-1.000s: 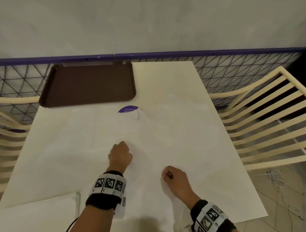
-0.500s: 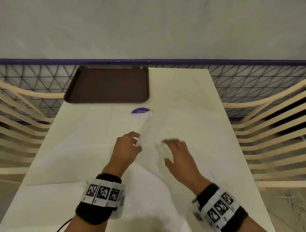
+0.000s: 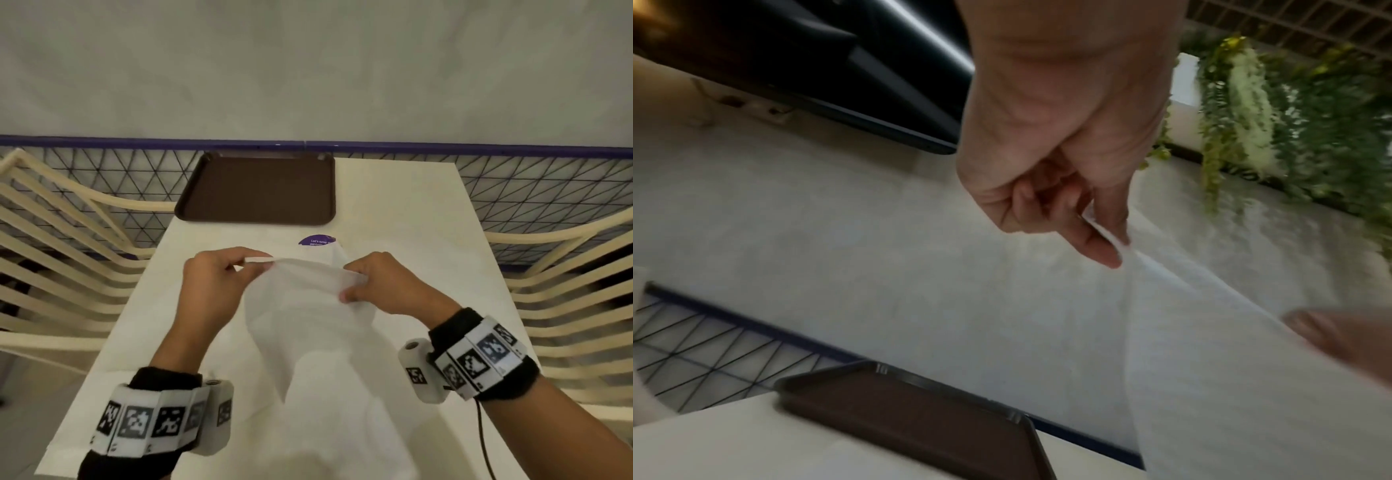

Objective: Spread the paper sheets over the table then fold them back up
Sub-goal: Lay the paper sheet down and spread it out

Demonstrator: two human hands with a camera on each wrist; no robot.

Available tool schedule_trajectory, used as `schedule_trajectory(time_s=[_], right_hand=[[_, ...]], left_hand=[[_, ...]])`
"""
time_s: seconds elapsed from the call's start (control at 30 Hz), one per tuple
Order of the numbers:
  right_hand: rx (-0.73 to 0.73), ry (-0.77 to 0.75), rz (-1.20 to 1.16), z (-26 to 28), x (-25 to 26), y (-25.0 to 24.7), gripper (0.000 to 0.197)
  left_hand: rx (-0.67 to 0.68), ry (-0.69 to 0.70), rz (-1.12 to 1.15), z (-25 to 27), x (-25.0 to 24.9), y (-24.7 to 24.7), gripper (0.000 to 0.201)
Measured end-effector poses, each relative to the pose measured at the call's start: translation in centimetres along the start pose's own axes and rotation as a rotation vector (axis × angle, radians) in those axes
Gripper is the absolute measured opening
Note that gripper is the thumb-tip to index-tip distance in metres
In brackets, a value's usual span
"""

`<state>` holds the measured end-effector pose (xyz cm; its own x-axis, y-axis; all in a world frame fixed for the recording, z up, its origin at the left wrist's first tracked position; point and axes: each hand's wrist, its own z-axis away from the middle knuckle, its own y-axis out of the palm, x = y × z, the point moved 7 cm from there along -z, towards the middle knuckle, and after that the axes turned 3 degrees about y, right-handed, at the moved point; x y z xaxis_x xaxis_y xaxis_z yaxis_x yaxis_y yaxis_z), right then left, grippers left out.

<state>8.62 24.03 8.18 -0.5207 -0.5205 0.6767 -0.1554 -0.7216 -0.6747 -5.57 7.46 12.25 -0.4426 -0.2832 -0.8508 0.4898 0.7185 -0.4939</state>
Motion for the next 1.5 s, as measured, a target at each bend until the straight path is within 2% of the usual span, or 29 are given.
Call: schedule_trajectory(time_s=[0.1,0.17,0.23,0.33,0.43,0.5,0.67,0.8,0.9,0.97,1.07,1.1,1.2,1.27,1.3,1.37,1.43,1.5], right_hand=[[-0.014,0.081,-0.058,-0.4,-1.6,-0.7,0.012],[-0.085,0.124,-0.082,-0.4,-2.1,-1.1,0.013],[-0.253,0.124,-0.057,0.2,-2.2,-1.7,0.016],[-0.564,-0.010,-0.126,2.9,-1.7,-2.2,0.008],[-0.725,-0.070,-0.229,6.2,-2.5,-0.5,0.013],[-0.701,-0.035,-0.272,7.5,-4.1,1.9,0.022],[-0.547,0.075,-0.257,8.0,-8.5,9.0,0.042],[-0.382,0.209,-0.287,7.9,-11.3,13.0,0.066],[-0.334,0.263,-0.293,7.7,-12.0,13.6,0.056],[-0.345,0.267,-0.260,6.9,-11.7,12.8,0.038],[-0.426,0.300,-0.214,4.6,-11.3,10.3,0.013],[-0.436,0.341,-0.204,3.6,-11.5,9.7,0.015],[-0.391,0.432,-0.138,1.2,-11.9,9.5,0.045],[-0.354,0.442,-0.095,0.2,-11.9,9.8,0.052],[-0.338,0.450,-0.073,-0.1,-12.0,10.0,0.052],[-0.329,0.475,-0.059,-0.2,-12.5,10.5,0.052],[-0.347,0.492,-0.083,0.1,-13.0,10.8,0.051],[-0.365,0.504,-0.095,0.2,-13.1,11.0,0.051]], left_hand=[[0.010,-0.096,0.092,-0.8,2.4,-1.0,0.006],[0.016,-0.137,0.151,-1.1,3.9,-1.0,0.002],[0.054,-0.147,0.204,-1.2,4.7,-0.8,0.009],[0.093,-0.102,0.306,-0.4,4.9,-0.7,0.025],[0.138,-0.006,0.293,1.9,4.6,-0.9,0.028],[0.198,0.007,0.266,3.9,5.9,-0.5,0.032],[0.359,-0.151,0.202,7.9,12.7,2.0,0.054],[0.487,-0.239,0.089,10.4,16.5,3.8,0.047],[0.506,-0.356,0.111,10.7,17.9,4.4,0.035],[0.435,-0.414,0.173,9.6,17.9,4.5,0.034],[0.316,-0.331,0.155,6.3,16.7,4.6,0.028],[0.293,-0.318,0.152,5.1,16.5,4.7,0.027],[0.263,-0.286,0.120,2.7,16.8,5.9,0.025],[0.256,-0.254,0.056,2.2,16.9,6.7,0.015],[0.248,-0.241,-0.004,2.3,17.0,6.9,0.025],[0.272,-0.092,-0.137,3.5,16.5,7.6,0.047],[0.334,0.207,-0.336,5.8,14.4,8.9,0.043],[0.538,0.406,-0.466,8.7,12.4,11.0,0.049]])
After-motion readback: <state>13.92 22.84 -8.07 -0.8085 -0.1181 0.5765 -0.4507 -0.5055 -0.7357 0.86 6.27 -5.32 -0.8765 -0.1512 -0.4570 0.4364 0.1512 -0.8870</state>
